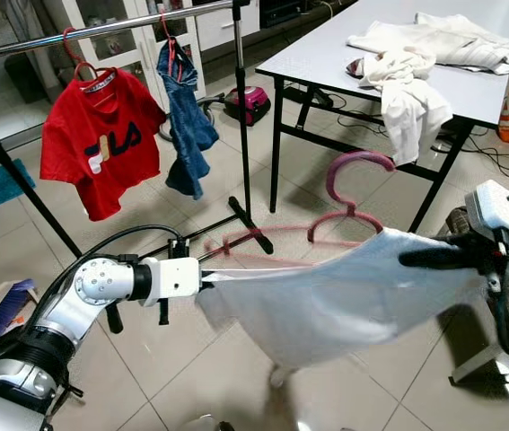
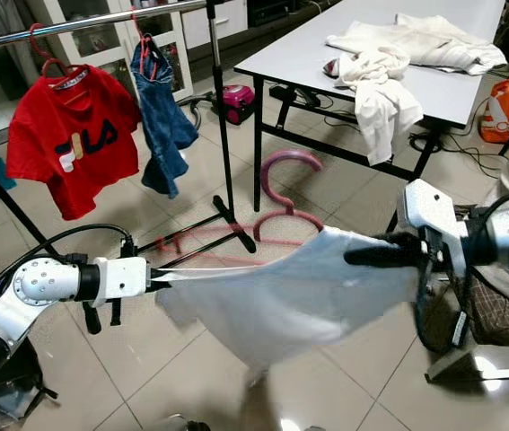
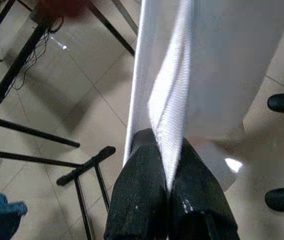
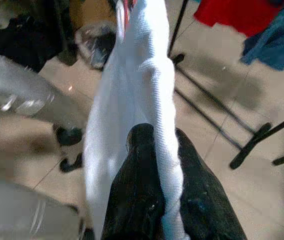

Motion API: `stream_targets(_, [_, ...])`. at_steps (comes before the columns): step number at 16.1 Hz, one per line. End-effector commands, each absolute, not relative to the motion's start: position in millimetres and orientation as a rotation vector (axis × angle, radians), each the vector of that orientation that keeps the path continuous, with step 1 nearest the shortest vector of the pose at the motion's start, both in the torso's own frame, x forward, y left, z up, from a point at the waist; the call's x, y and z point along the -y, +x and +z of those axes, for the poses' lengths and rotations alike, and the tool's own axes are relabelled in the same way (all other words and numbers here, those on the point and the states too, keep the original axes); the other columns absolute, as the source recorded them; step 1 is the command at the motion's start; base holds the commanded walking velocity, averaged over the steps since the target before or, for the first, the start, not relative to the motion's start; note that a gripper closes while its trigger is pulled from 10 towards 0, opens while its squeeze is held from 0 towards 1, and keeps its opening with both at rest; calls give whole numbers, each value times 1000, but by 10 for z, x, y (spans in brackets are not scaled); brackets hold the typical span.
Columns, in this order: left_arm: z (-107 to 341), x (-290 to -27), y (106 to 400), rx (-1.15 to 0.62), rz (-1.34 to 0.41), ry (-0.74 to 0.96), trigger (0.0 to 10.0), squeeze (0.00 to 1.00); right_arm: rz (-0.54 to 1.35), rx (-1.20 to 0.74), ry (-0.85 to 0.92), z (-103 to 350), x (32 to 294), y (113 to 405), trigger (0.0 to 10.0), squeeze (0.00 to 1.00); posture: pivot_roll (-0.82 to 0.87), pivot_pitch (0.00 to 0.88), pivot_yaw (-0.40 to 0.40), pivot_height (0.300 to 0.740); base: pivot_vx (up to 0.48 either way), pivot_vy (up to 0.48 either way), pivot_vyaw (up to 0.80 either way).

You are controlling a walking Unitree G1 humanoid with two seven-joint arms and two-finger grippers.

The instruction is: Hang hanger

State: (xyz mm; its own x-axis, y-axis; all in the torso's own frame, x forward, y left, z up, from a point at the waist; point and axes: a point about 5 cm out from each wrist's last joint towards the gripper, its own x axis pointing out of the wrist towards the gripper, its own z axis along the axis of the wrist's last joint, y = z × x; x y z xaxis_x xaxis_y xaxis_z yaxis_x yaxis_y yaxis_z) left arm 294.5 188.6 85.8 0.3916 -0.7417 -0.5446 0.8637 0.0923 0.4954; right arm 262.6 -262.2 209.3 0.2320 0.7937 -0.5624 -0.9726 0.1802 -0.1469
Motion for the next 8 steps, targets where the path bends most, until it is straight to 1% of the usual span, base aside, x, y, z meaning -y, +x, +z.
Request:
stream_targets(1, [946, -1982, 3013, -168, -1161, 908, 0, 0, 1313, -415, -569, 2110, 2624, 2619, 0, 0, -119, 0, 83, 740, 0, 0, 0])
stream_targets(6, [1087, -2086, 3127, -153, -1095, 927, 0, 0, 1289, -461, -626, 1974, 2661, 2659, 0, 0, -112, 0, 86, 740, 0, 0, 0])
stream_targets(8, [1151, -2058, 3149, -121, -1100, 923, 0, 0, 1285, -469, -630, 1927, 2659, 2683, 0, 0, -108, 0, 87, 740, 0, 0, 0])
